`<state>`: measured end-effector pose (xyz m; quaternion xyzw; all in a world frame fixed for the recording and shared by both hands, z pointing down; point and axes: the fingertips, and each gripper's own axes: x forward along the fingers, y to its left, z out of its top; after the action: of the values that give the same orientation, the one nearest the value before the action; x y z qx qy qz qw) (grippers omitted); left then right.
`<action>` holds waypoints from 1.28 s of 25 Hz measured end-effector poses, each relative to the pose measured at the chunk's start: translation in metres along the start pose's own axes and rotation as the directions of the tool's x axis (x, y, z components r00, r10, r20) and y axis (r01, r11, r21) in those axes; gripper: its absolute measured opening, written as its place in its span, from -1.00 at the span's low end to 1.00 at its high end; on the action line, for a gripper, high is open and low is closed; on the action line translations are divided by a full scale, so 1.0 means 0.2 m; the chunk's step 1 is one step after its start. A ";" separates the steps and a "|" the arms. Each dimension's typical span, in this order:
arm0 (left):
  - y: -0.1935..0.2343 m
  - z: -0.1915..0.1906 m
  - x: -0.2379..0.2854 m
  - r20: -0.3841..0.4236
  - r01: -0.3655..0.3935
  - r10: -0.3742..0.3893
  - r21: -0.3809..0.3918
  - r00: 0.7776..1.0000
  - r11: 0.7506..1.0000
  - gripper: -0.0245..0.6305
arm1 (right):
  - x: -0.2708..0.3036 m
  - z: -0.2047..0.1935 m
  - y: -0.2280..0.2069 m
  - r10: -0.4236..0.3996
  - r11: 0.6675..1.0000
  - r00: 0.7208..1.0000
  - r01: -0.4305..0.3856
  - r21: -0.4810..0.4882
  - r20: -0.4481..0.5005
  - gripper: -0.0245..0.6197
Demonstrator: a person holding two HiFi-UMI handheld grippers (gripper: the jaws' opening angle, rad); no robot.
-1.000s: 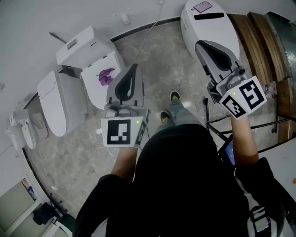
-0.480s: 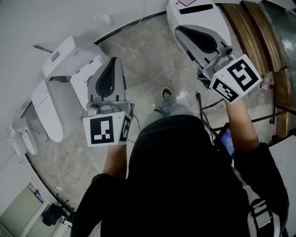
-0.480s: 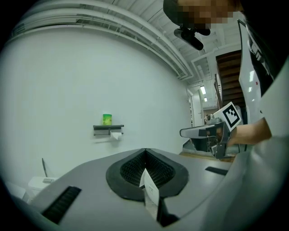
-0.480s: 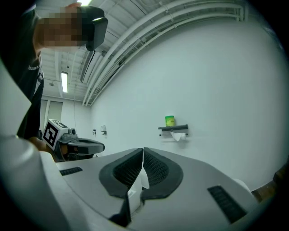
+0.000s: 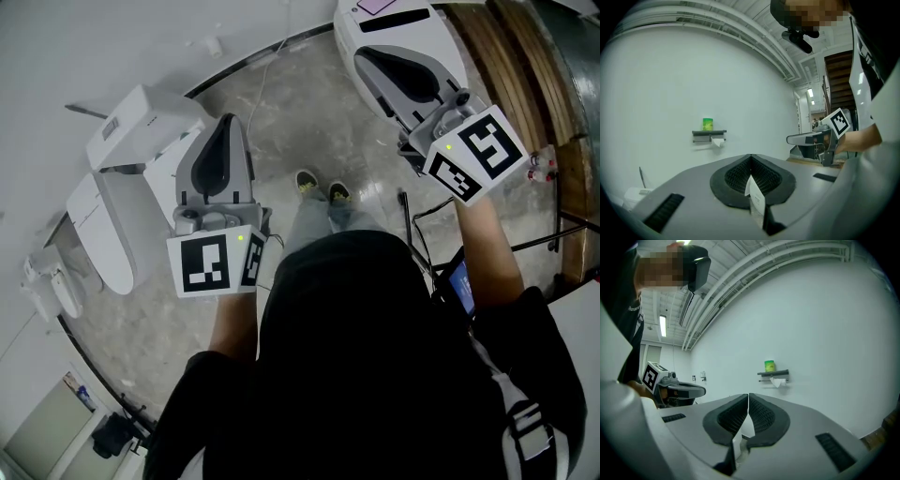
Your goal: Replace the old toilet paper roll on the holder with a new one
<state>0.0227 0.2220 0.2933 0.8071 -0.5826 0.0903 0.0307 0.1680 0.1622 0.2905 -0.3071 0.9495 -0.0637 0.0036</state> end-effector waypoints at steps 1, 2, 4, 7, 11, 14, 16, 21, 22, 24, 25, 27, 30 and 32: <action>0.00 0.01 0.02 0.001 0.003 -0.003 0.004 1.000 1.000 -0.88 | 0.00 0.00 -0.02 -0.002 1.000 1.000 0.002 0.003 0.001 -0.86; 0.00 0.02 0.04 0.002 0.006 -0.006 0.007 1.000 1.000 -0.88 | 0.01 0.00 -0.03 -0.004 1.000 1.000 0.004 0.006 0.001 -0.86; 0.02 0.03 0.08 0.002 0.013 -0.013 0.008 1.000 1.000 -0.88 | 0.05 0.00 -0.06 -0.012 1.000 1.000 0.012 0.005 -0.004 -0.86; 0.11 0.03 0.14 -0.001 0.016 -0.016 0.007 1.000 1.000 -0.88 | 0.14 -0.01 -0.09 -0.021 1.000 1.000 0.021 0.002 -0.006 -0.86; 0.22 0.02 0.21 -0.005 0.027 -0.027 0.000 1.000 1.000 -0.88 | 0.28 -0.01 -0.10 -0.011 1.000 1.000 0.011 0.014 -0.013 -0.86; 0.32 0.01 0.27 0.003 0.034 -0.034 -0.006 0.999 0.999 -0.88 | 0.41 -0.01 -0.10 0.004 1.000 1.000 -0.004 -0.002 -0.021 -0.86; 0.38 0.01 0.29 0.008 0.034 -0.033 -0.010 0.999 0.999 -0.88 | 0.49 0.00 -0.08 0.019 1.000 0.999 -0.019 -0.018 -0.027 -0.86; 0.51 0.00 0.35 0.025 0.054 -0.054 -0.033 0.998 0.998 -0.88 | 0.65 0.02 -0.07 0.004 0.998 0.999 -0.007 -0.062 -0.050 -0.86; 0.55 0.00 0.36 0.029 0.056 -0.055 -0.038 0.998 0.998 -0.88 | 0.68 0.03 -0.07 0.000 0.998 0.999 -0.003 -0.064 -0.053 -0.86; 0.61 0.00 0.37 0.035 0.061 -0.060 -0.045 0.998 0.997 -0.88 | 0.75 0.05 -0.07 -0.003 0.998 0.998 0.000 -0.067 -0.056 -0.86; 0.64 0.00 0.38 0.036 0.066 -0.064 -0.048 0.997 0.997 -0.88 | 0.78 0.06 -0.06 -0.006 0.998 0.998 0.002 -0.069 -0.058 -0.86; 0.69 -0.01 0.39 0.038 0.075 -0.073 -0.052 0.997 0.996 -0.88 | 0.83 0.07 -0.06 -0.014 0.997 0.998 0.009 -0.079 -0.063 -0.86; 0.76 -0.02 0.39 0.045 0.080 -0.078 -0.058 0.996 0.995 -0.88 | 0.89 0.08 -0.03 -0.021 0.994 0.997 0.013 -0.106 -0.076 -0.86; 0.82 -0.02 0.39 0.051 0.076 -0.073 -0.055 0.996 0.996 -0.88 | 0.94 0.07 -0.01 -0.021 0.992 0.997 0.010 -0.126 -0.081 -0.86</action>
<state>-0.1090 0.0964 0.3016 0.8290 -0.5552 0.0527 0.0429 0.0177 0.0493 0.2821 -0.3113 0.9486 -0.0163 -0.0552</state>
